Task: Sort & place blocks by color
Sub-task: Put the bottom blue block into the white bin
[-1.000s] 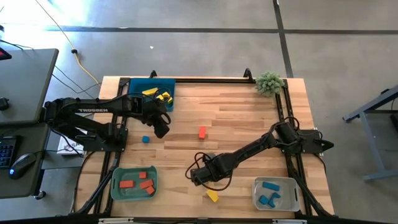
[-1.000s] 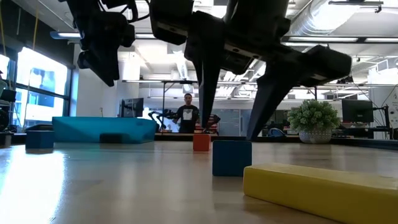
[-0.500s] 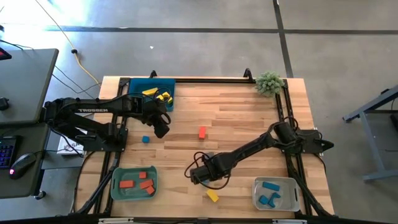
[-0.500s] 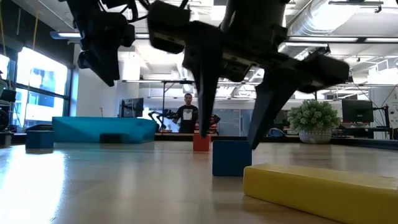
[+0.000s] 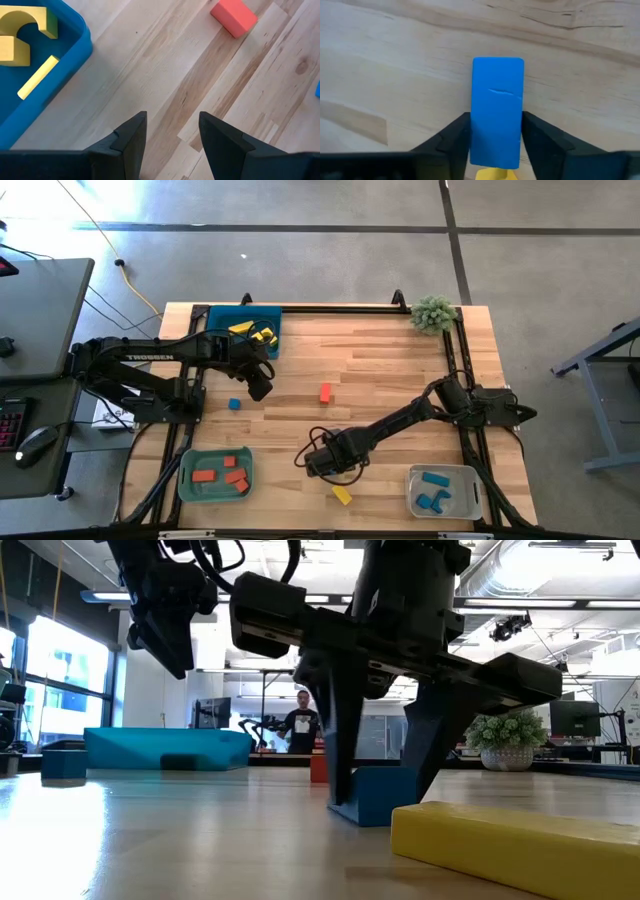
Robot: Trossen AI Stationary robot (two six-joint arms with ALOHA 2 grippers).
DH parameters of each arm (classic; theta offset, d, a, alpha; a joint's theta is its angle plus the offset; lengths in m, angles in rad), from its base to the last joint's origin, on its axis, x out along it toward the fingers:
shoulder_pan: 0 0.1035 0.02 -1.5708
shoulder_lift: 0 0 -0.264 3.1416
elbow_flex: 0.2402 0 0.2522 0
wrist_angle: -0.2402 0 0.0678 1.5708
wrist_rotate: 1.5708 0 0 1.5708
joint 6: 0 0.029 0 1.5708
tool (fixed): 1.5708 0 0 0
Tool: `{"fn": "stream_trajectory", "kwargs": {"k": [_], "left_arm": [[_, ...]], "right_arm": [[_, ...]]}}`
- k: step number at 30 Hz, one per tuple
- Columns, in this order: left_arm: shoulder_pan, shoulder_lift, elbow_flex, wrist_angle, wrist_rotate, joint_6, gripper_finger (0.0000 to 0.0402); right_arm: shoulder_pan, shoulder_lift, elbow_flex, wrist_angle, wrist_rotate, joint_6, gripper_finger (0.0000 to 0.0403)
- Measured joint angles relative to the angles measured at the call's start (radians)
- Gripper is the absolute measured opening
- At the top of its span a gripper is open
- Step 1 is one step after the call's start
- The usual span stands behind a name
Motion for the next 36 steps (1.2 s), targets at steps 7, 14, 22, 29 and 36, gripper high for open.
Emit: {"fn": "stream_trajectory", "kwargs": {"k": [7, 14, 22, 29, 36], "left_arm": [[0.0, 0.0, 0.0, 0.0, 0.0, 0.017, 0.017], [0.0, 0.0, 0.0, 0.003, 0.0, 0.039, 0.017], [0.0, 0.0, 0.0, 0.012, 0.0, 0.045, 0.017], [0.0, 0.0, 0.0, 0.02, -0.004, 0.07, 0.017], [0.0, 0.0, 0.0, 0.055, -0.004, 0.087, 0.017]], "right_arm": [[0.0, -0.001, 0.002, -0.006, -0.013, -0.102, 0.01], [0.0, 0.0, 0.025, -0.059, -0.013, -0.193, 0.01], [-0.003, 0.003, 0.12, -0.333, 0.037, -0.304, 0.01], [-0.005, 0.002, 0.237, -0.591, 0.141, -0.397, 0.01], [-0.005, -0.003, 0.307, -0.787, 0.243, -0.435, 0.01]]}}
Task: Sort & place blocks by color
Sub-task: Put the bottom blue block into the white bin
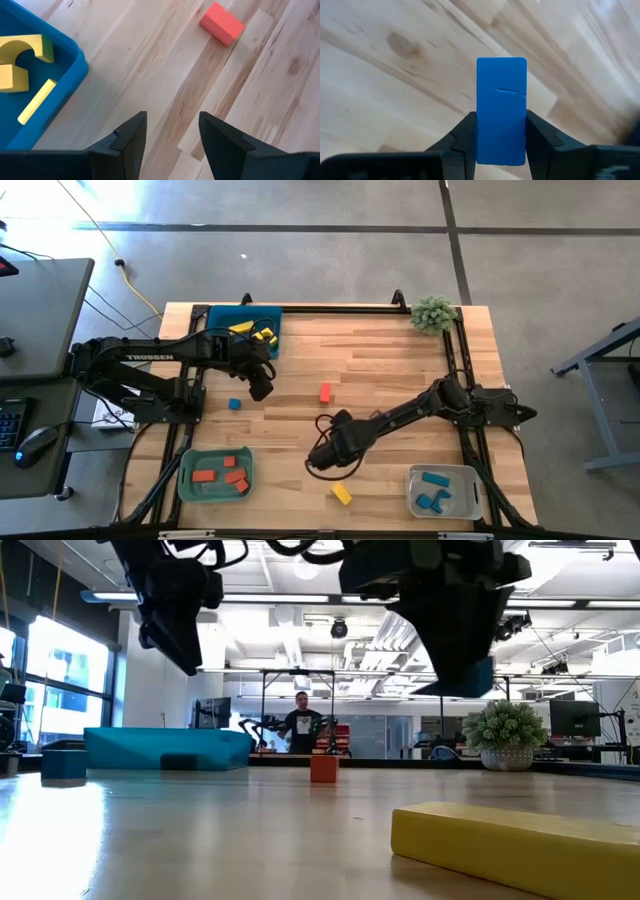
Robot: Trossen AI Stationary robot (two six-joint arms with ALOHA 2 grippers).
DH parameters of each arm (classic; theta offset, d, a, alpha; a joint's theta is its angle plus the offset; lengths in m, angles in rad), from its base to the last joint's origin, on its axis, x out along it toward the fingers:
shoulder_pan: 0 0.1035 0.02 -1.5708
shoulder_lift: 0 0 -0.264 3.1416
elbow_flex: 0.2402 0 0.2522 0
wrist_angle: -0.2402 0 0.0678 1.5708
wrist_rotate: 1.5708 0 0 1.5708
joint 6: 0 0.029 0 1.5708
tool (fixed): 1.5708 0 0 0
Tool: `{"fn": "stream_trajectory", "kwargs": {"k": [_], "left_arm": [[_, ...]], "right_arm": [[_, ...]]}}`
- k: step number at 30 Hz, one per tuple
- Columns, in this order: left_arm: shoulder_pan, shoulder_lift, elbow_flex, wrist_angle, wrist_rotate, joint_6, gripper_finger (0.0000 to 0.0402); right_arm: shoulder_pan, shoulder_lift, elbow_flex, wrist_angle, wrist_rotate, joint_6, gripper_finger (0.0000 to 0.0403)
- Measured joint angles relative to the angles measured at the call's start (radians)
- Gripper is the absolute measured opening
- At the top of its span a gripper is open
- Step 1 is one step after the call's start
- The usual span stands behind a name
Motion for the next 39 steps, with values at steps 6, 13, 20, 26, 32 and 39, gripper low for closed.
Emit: {"fn": "stream_trajectory", "kwargs": {"k": [6, 13, 20, 26, 32, 39], "left_arm": [[0.0, 0.0, 0.0, 0.008, 0.0, 0.0, 0.017], [-0.001, 0.0, 0.0, 0.01, 0.0, 0.0, 0.017], [-0.001, 0.0, 0.0, 0.009, 0.001, -0.043, 0.017], [-0.001, 0.0, 0.0, 0.01, 0.001, -0.088, 0.017], [-0.001, 0.0, 0.0, 0.011, 0.001, -0.104, 0.017], [-0.001, 0.0, 0.0, 0.011, 0.001, -0.14, 0.017]], "right_arm": [[0.006, -0.021, 0.0, 0.004, 0.037, -0.049, 0.01], [0.031, -0.047, 0.0, 0.004, 0.071, -0.102, 0.01], [0.063, -0.049, -0.005, 0.007, 0.089, -0.202, 0.01], [0.074, -0.162, -0.202, 0.004, 0.057, -0.2, 0.01], [0.102, -0.329, -0.398, 0.005, 0.003, -0.182, 0.0106], [0.18, -0.555, -0.592, 0.038, -0.063, -0.105, 0.0104]]}}
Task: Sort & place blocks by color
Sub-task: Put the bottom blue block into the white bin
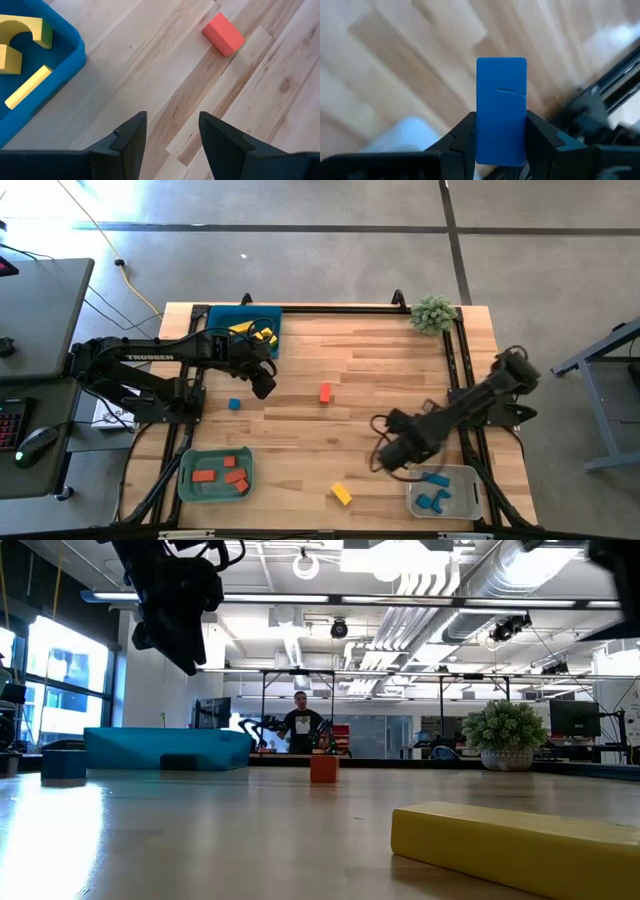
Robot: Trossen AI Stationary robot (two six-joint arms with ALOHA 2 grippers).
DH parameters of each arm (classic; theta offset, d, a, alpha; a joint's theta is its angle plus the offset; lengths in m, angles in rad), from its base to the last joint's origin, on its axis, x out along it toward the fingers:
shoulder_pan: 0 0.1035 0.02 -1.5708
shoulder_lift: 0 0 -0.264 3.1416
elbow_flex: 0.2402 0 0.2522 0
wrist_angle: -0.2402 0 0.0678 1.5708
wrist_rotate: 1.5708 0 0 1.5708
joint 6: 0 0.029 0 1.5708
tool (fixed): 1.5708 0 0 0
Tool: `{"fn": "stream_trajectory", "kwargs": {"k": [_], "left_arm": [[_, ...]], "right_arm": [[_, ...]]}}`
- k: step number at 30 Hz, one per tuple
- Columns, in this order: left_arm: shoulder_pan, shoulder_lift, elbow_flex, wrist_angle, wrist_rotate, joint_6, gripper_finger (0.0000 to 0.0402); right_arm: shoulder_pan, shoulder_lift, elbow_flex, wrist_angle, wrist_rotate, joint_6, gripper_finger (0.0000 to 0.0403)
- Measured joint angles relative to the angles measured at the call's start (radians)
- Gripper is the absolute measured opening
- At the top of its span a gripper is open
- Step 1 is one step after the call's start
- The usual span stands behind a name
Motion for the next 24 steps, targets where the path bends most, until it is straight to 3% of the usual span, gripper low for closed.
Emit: {"fn": "stream_trajectory", "kwargs": {"k": [11, 24], "left_arm": [[0.0, 0.0, 0.0, 0.023, 0.0, -0.112, 0.017], [0.0, 0.0, 0.0, 0.197, 0.0, -0.227, 0.017]], "right_arm": [[0.231, -0.287, -0.257, 0.244, -0.018, 0.374, 0.0105], [0.408, -0.276, -0.376, 0.619, -0.059, 0.536, 0.0107]]}}
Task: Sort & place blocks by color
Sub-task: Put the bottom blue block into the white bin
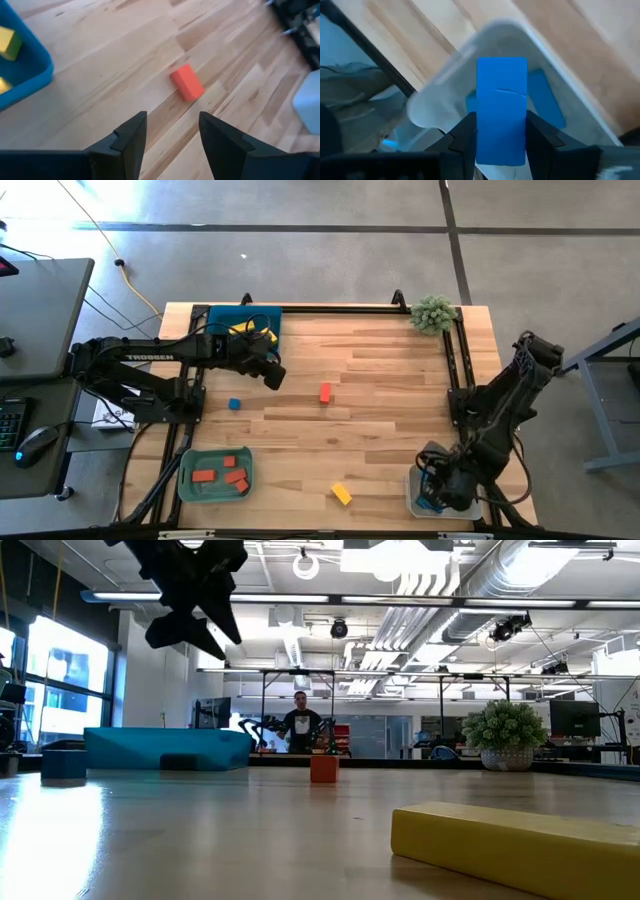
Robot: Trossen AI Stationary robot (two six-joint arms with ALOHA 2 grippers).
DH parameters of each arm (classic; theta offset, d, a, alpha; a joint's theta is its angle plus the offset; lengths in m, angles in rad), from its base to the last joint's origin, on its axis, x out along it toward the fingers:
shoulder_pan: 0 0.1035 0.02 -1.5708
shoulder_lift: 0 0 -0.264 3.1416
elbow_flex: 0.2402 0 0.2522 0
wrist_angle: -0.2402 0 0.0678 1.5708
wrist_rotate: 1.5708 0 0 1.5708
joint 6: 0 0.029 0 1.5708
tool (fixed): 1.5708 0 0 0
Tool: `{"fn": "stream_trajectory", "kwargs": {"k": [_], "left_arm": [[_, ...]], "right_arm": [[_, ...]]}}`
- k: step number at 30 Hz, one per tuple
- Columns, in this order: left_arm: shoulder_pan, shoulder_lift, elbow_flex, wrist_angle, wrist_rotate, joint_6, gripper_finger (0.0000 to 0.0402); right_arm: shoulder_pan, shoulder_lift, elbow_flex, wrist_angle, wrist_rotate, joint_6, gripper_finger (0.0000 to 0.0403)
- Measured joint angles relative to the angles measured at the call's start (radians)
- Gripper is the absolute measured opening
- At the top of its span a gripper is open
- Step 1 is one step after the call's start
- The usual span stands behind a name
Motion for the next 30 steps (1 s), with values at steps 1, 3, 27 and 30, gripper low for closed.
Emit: {"fn": "stream_trajectory", "kwargs": {"k": [1, 3, 27, 30], "left_arm": [[0.0, 0.0, 0.0, 0.011, 0.0, 0.0, 0.017], [0.0, 0.0, 0.0, 0.027, 0.0, -0.001, 0.017], [0.0, 0.0, 0.0, 0.027, -0.001, -0.197, 0.017], [0.0, 0.0, 0.0, 0.029, -0.001, -0.253, 0.017]], "right_arm": [[0.007, 0.006, -0.012, 0.011, -0.015, 0.013, 0.0107], [0.019, 0.019, -0.035, 0.038, -0.041, 0.02, 0.0107], [0.026, 0.025, -0.154, 0.174, -0.141, -0.044, 0.0186], [0.026, 0.025, -0.154, 0.176, -0.181, -0.044, 0.0196]]}}
